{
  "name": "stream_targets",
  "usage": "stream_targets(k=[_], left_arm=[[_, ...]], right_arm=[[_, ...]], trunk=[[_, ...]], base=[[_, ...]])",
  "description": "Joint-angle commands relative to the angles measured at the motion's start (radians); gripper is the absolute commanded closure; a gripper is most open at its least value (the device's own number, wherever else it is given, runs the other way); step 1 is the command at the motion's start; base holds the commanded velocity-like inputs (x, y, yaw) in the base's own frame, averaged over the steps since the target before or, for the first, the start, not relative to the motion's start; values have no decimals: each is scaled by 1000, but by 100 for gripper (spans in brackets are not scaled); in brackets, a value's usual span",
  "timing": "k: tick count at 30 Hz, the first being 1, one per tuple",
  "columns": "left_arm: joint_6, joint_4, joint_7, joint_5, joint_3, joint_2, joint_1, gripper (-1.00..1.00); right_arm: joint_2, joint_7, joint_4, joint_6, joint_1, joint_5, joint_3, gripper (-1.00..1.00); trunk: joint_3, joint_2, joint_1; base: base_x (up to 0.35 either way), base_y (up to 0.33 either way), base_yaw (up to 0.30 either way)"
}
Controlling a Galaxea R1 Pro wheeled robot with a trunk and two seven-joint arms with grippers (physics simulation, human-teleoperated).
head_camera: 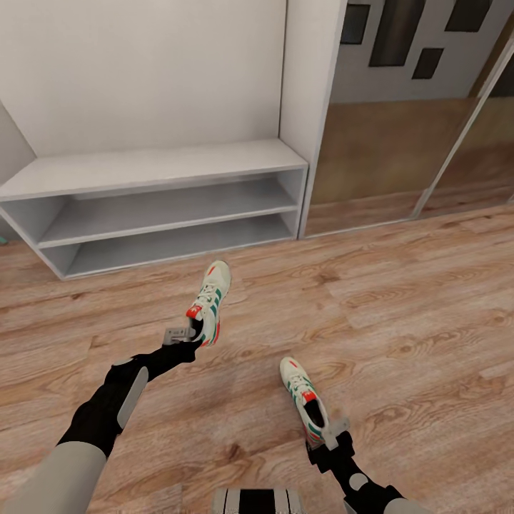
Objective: Pick up the two gym shoes and the two sandals from the corridor floor and place them onto the hallstand (shoe rack) in the corridor, making sure they are on the rack and not on the floor. Arrange them so the two gym shoes are next to each other and the two sandals are next to each other.
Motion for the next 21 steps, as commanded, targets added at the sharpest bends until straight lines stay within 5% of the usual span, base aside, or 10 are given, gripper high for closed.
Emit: stream_targets(k=[1, 21], left_arm=[[8, -1, -2, 11, 1, 0, 0, 100], [9, -4, -2, 11, 2, 0, 0, 100]], right_arm=[[0, -5, 1, -3, -1, 11, -8, -100], [0, -7, 1, -3, -1, -10, -9, -100]], trunk=[[-6, -1, 0], [-30, -2, 2]], base=[[0, 0, 0], [0, 0, -11]])
